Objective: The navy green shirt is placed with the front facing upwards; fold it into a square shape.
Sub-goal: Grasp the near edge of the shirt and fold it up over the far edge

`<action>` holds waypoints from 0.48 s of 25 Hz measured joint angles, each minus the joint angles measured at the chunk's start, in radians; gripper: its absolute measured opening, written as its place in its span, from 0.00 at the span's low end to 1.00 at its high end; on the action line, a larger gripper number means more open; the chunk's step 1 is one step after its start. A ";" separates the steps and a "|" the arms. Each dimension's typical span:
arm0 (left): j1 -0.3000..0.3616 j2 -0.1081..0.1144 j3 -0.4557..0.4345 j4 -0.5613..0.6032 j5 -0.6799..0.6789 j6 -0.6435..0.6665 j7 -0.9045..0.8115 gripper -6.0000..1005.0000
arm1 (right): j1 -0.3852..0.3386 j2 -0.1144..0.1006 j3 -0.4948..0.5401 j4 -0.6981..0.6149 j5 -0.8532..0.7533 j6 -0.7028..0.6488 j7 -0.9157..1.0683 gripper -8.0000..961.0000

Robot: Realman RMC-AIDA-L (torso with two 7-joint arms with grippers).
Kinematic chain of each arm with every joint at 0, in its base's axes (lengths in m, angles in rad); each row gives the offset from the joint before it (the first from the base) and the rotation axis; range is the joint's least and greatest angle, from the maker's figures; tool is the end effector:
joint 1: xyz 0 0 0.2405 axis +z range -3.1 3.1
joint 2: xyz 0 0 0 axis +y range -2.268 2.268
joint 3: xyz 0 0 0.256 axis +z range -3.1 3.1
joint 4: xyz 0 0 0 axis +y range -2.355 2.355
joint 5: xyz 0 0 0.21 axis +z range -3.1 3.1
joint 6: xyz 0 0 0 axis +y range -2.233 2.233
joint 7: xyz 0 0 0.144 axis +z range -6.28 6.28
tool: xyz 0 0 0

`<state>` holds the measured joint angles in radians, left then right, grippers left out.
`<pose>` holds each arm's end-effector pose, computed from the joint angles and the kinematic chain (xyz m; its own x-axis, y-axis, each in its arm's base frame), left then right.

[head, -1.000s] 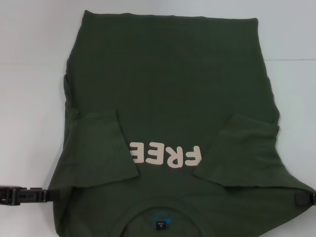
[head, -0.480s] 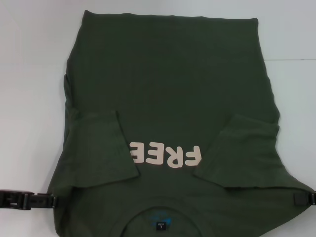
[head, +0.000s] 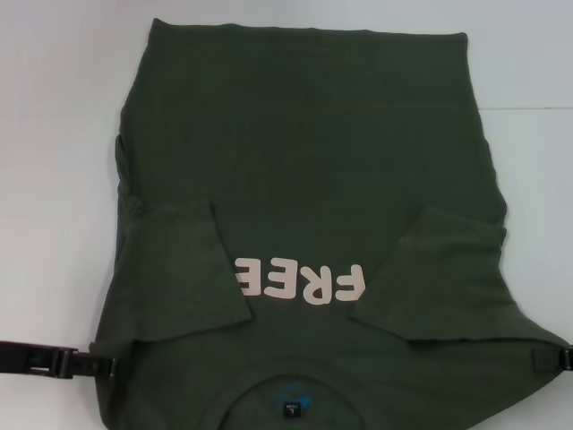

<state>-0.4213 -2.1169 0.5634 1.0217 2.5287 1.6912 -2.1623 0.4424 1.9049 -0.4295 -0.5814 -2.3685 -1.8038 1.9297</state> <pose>-0.3254 0.2825 0.0406 0.3593 0.9092 0.2103 0.9317 -0.3366 -0.1365 0.3427 0.2669 0.0630 0.3456 -0.8834 -0.3166 -0.9041 -0.4038 0.1396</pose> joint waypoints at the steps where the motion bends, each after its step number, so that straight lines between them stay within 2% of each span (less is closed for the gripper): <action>1: -0.001 0.000 0.003 0.000 0.000 -0.005 -0.005 0.84 | 0.001 0.000 0.000 0.000 0.000 0.000 0.000 0.06; 12: -0.017 0.002 0.016 -0.008 0.009 -0.022 -0.022 0.83 | 0.003 0.000 0.000 0.000 0.000 0.000 0.000 0.06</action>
<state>-0.4382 -2.1148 0.5790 1.0139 2.5381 1.6695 -2.1841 0.4453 1.9049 -0.4295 -0.5811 -2.3685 -1.8039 1.9297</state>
